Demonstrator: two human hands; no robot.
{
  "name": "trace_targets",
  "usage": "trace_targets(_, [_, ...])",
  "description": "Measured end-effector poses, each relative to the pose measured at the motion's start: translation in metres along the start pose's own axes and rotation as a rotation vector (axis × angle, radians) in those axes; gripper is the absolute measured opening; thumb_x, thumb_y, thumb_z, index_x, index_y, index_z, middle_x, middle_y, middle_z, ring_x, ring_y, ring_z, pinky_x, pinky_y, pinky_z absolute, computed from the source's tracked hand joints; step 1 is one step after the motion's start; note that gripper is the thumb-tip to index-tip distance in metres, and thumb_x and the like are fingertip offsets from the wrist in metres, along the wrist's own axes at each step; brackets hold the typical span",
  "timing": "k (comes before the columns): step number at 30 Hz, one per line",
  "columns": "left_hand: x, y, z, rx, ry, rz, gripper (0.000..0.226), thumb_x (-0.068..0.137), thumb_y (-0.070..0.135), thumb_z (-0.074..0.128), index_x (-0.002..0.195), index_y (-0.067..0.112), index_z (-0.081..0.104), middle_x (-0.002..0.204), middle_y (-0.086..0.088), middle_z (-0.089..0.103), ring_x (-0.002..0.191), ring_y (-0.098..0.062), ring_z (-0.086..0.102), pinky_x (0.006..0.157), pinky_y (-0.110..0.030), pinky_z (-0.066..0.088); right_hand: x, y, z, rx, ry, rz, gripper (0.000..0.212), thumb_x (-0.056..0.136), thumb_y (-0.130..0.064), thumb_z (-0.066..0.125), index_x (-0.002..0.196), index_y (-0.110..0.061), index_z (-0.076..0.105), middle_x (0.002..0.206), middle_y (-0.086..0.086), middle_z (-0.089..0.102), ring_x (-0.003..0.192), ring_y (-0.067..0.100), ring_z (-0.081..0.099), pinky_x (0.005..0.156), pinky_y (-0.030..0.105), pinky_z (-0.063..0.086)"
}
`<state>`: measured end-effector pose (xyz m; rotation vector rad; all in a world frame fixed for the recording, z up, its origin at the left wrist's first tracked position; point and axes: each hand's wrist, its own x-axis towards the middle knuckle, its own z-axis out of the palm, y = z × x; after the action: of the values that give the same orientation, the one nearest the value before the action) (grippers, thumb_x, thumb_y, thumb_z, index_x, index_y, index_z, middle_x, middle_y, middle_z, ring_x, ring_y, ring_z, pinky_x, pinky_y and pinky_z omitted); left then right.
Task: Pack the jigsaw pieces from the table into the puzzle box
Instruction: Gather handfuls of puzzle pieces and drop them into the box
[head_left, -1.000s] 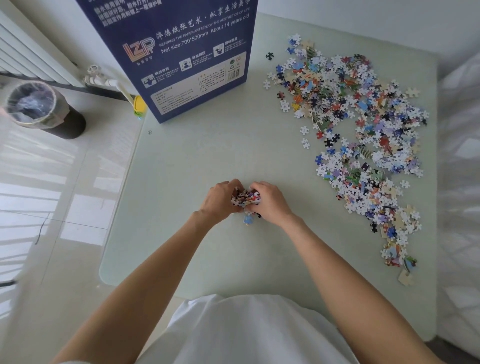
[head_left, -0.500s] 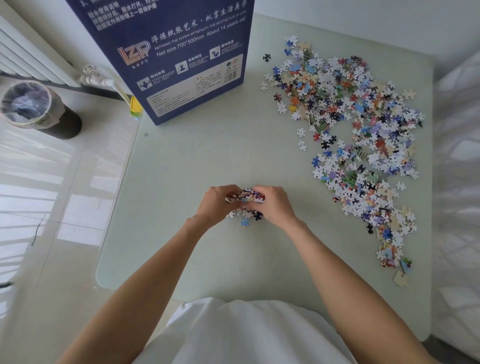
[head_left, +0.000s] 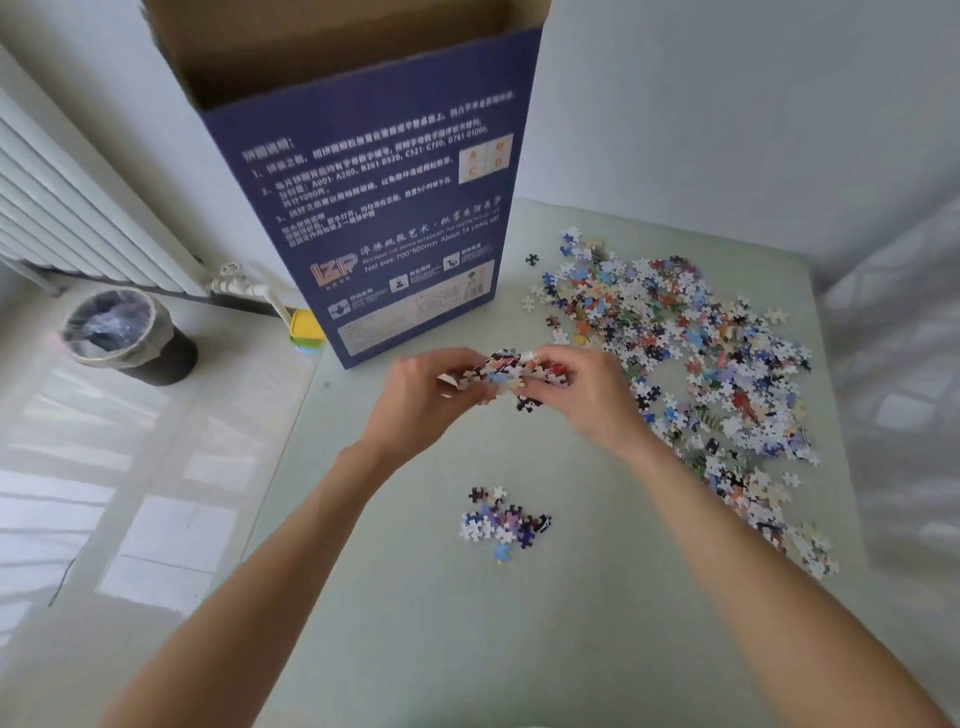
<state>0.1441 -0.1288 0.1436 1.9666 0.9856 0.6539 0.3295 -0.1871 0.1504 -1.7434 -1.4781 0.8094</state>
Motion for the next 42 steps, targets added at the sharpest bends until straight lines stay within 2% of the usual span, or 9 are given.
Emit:
trace_targets(3, [0.046,0.044,-0.057,0.100,0.163,0.107,0.015,0.079,0.020,0.073,0.093,0.017,0.071,0.080,0.007,0.068,0.070,-0.006,0.062,0.064,-0.014,0.048,0.055,-0.059,-0.033,0.009,0.056,-0.151,0.031,0.072,-0.020,0.078,0.101,-0.011,0.071,0.084,-0.008,0.069,0.066,-0.008,0.060,0.064,0.007,0.041])
trace_targets(6, [0.086,0.082,-0.110,0.188,0.314,0.191,0.017,0.081,0.024,0.071,0.098,0.023,0.070,0.084,0.015,0.066,0.072,0.004,0.060,0.068,-0.009,0.047,0.107,-0.121,-0.059,-0.003,0.120,-0.327,0.025,0.074,-0.025,0.077,0.097,-0.017,0.071,0.086,-0.009,0.068,0.077,0.006,0.065,0.071,0.027,0.053])
trace_targets(11, [0.134,0.110,-0.169,0.272,0.551,0.188,0.017,0.080,0.025,0.068,0.097,0.020,0.068,0.078,0.014,0.061,0.059,0.011,0.051,0.059,0.000,0.036,0.186,-0.184,-0.077,-0.063,0.179,-0.545,0.026,0.074,-0.034,0.074,0.077,-0.009,0.067,0.074,0.009,0.067,0.067,0.011,0.052,0.061,0.030,0.041])
trace_targets(16, [0.145,0.092,-0.177,0.403,0.582,0.117,0.019,0.081,0.023,0.067,0.100,0.018,0.068,0.083,0.003,0.067,0.064,-0.007,0.053,0.063,-0.015,0.038,0.221,-0.185,-0.067,-0.196,0.056,-0.588,0.015,0.076,-0.031,0.074,0.081,-0.018,0.069,0.063,-0.024,0.055,0.059,-0.005,0.047,0.063,0.015,0.031])
trace_targets(22, [0.147,0.077,-0.170,0.697,0.461,-0.009,0.024,0.086,0.030,0.061,0.107,0.021,0.067,0.098,-0.006,0.071,0.092,-0.028,0.063,0.079,-0.034,0.048,0.234,-0.170,-0.057,-0.376,-0.124,-0.558,0.022,0.079,-0.024,0.072,0.099,-0.013,0.070,0.090,-0.004,0.067,0.083,0.010,0.057,0.074,0.024,0.038])
trace_targets(29, [0.144,0.075,-0.171,0.585,0.417,-0.006,0.021,0.086,0.029,0.062,0.105,0.023,0.068,0.095,0.003,0.071,0.090,-0.015,0.064,0.081,-0.030,0.050,0.239,-0.167,-0.058,-0.388,-0.161,-0.519,0.022,0.078,-0.023,0.073,0.099,-0.016,0.070,0.093,-0.003,0.070,0.087,0.006,0.061,0.083,0.025,0.048])
trace_targets(34, [0.139,0.074,-0.165,0.581,0.460,0.098,0.016,0.090,0.029,0.057,0.096,0.025,0.071,0.087,0.005,0.071,0.080,-0.012,0.064,0.073,-0.032,0.053,0.234,-0.164,-0.058,-0.477,-0.134,-0.537,0.023,0.091,-0.033,0.055,0.099,-0.019,0.070,0.095,-0.005,0.070,0.089,0.011,0.061,0.083,0.036,0.047])
trace_targets(38, [0.133,0.067,-0.156,0.653,0.491,0.200,0.019,0.091,0.030,0.053,0.100,0.026,0.069,0.090,0.007,0.070,0.082,-0.013,0.063,0.067,-0.034,0.053,0.224,-0.161,-0.057,-0.555,-0.045,-0.583,0.030,0.095,-0.038,0.045,0.101,-0.024,0.070,0.097,-0.006,0.070,0.090,0.013,0.062,0.078,0.037,0.049])
trace_targets(42, [0.130,0.061,-0.152,0.683,0.476,0.221,0.018,0.091,0.027,0.055,0.101,0.024,0.070,0.094,0.004,0.070,0.085,-0.016,0.063,0.066,-0.033,0.052,0.224,-0.160,-0.056,-0.602,0.075,-0.636,0.021,0.091,-0.030,0.054,0.100,-0.020,0.071,0.098,-0.002,0.068,0.090,0.016,0.061,0.075,0.034,0.048])
